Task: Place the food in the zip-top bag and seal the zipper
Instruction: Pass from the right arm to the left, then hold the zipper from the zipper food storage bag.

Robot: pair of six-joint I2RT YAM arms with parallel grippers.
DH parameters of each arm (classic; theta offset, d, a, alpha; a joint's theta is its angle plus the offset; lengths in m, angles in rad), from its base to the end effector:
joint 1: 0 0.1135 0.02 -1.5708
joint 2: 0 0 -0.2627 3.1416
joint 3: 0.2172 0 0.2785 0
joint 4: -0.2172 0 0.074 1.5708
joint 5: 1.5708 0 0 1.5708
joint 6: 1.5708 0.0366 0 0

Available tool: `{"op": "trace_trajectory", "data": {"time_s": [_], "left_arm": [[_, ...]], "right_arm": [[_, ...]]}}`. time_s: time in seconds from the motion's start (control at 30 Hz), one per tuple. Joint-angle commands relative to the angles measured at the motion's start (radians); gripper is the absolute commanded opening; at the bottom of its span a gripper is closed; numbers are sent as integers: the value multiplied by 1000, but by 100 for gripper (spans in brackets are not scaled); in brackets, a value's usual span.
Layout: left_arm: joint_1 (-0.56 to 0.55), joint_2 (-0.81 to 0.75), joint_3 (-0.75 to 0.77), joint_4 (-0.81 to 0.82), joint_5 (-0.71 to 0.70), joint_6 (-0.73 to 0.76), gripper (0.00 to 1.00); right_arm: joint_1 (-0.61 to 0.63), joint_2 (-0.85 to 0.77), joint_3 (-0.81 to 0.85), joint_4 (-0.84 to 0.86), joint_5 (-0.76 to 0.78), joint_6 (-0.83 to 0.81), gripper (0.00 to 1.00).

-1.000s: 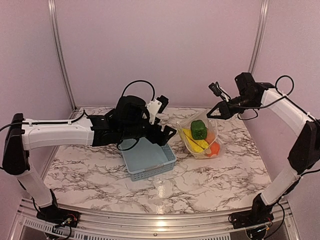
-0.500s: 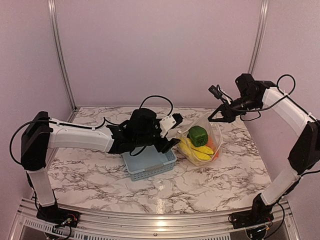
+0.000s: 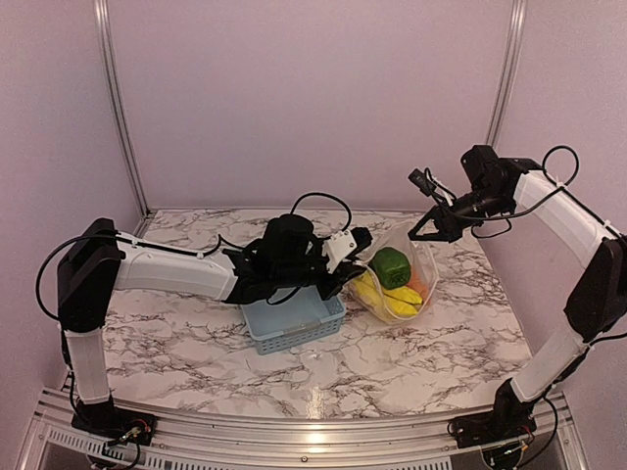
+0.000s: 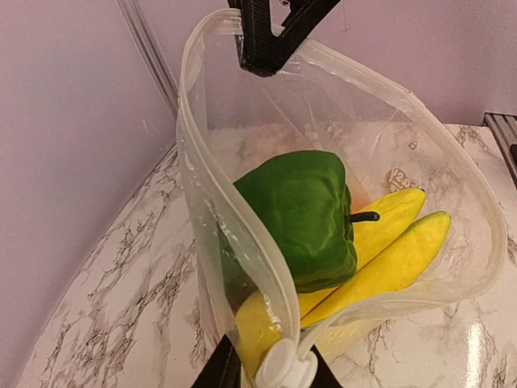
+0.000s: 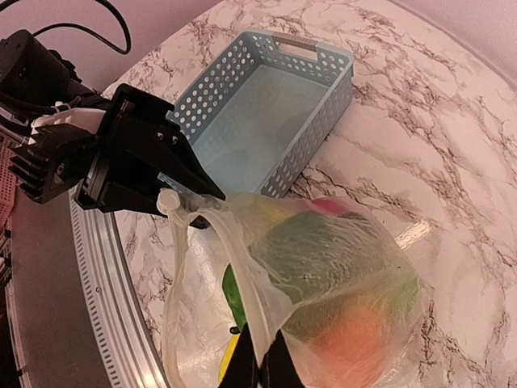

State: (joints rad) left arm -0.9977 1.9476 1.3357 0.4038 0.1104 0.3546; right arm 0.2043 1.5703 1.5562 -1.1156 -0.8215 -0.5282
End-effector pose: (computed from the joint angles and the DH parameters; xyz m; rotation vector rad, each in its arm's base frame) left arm 0.2578 -0.4070 0.2279 1.1963 1.3614 -0.5589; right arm 0.3225 0.0942 0.3429 -1.0883 2.1769 0.9536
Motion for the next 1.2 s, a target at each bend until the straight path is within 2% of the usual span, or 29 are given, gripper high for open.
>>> {"op": "trace_trajectory", "data": {"time_s": [0.0,0.13,0.23,0.37,0.43,0.53,0.63,0.7,0.77,0.87,1.0,1.17], "left_arm": [[3,26,34,51,37,-6,18],[4,15,27,64,38,-21,9],[4,-5,8,87,24,-24,0],[5,-19,2,110,27,-41,0],[5,-15,9,115,41,-63,0],[5,-3,32,113,62,-114,0],[5,1,52,104,88,-154,0],[5,3,71,83,105,-176,0],[4,5,96,55,109,-199,0],[2,1,115,42,113,-234,0],[2,0,117,55,114,-267,0],[-2,-2,114,56,122,-280,0]], "right_arm": [[-13,-1,46,3,-8,2,0],[-80,32,72,-16,12,-24,0],[-136,53,92,-49,59,-104,0],[-172,65,108,-87,187,-233,0],[-172,77,126,-143,228,-282,8],[-163,73,182,-254,166,-357,26],[-110,-38,167,-227,145,-388,37],[-46,-118,127,-142,172,-354,42],[31,-187,63,-20,203,-302,42],[103,-232,-4,104,193,-266,36],[175,-196,-7,157,169,-248,30],[243,-141,-17,210,183,-253,29]]}}
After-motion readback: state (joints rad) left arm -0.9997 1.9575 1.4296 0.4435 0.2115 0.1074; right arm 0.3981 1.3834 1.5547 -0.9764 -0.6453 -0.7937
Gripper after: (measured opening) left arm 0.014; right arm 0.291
